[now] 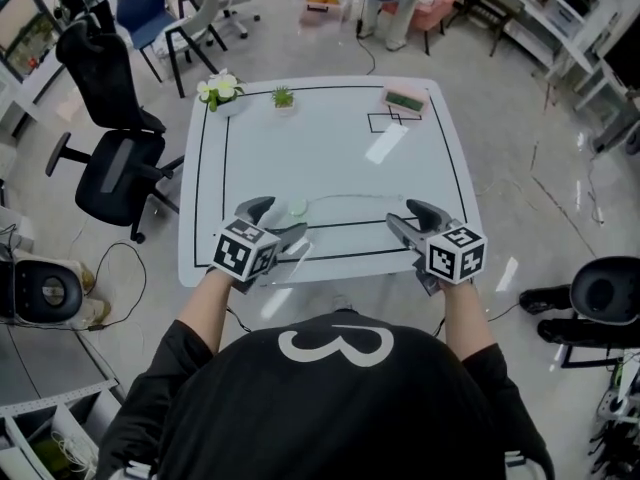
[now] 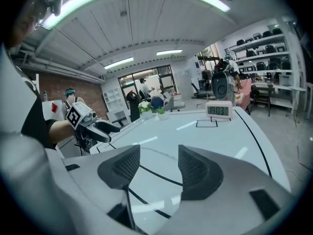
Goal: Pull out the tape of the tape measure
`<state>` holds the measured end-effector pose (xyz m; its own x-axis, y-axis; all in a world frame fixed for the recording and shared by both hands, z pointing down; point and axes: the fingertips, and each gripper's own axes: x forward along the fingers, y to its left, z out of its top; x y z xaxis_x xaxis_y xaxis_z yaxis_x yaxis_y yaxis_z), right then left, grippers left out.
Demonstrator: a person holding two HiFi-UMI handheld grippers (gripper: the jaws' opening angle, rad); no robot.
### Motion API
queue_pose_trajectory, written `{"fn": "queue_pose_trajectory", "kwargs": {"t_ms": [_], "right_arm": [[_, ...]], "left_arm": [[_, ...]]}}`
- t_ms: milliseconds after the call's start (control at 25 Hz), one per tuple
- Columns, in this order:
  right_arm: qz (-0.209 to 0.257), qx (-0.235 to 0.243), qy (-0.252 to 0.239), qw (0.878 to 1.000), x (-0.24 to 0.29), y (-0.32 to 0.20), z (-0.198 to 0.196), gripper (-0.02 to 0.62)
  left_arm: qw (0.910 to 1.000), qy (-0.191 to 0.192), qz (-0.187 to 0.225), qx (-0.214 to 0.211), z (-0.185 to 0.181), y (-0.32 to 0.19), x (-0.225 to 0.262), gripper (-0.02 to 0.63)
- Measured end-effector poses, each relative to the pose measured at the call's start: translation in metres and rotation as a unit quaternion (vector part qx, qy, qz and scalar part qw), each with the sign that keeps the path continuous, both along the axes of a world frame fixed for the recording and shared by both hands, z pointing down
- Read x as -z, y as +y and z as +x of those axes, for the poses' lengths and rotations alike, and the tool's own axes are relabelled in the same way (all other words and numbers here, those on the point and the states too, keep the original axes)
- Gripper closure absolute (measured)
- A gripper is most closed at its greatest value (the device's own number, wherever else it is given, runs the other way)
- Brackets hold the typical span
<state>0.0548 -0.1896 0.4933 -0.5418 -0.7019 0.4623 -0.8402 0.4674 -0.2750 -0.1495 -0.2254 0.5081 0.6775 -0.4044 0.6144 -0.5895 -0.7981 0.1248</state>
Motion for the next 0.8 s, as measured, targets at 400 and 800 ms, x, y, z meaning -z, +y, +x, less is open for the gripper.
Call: {"fn": "queue_pose_trajectory", "kwargs": {"t_ms": [400, 800], "right_arm": [[0.169, 0.104, -0.139, 0.97, 0.13, 0.099, -0.096, 0.48], [0.243, 0.082, -0.154, 0.954, 0.172, 0.159, -0.126, 0.586]], "left_arm": [[0.9749, 0.214, 0.046, -0.042, -0.004, 0.09, 0.13, 0.473], [0.9307, 0.346, 0.03, -0.113, -0.017, 0.17, 0.204, 0.603]]}}
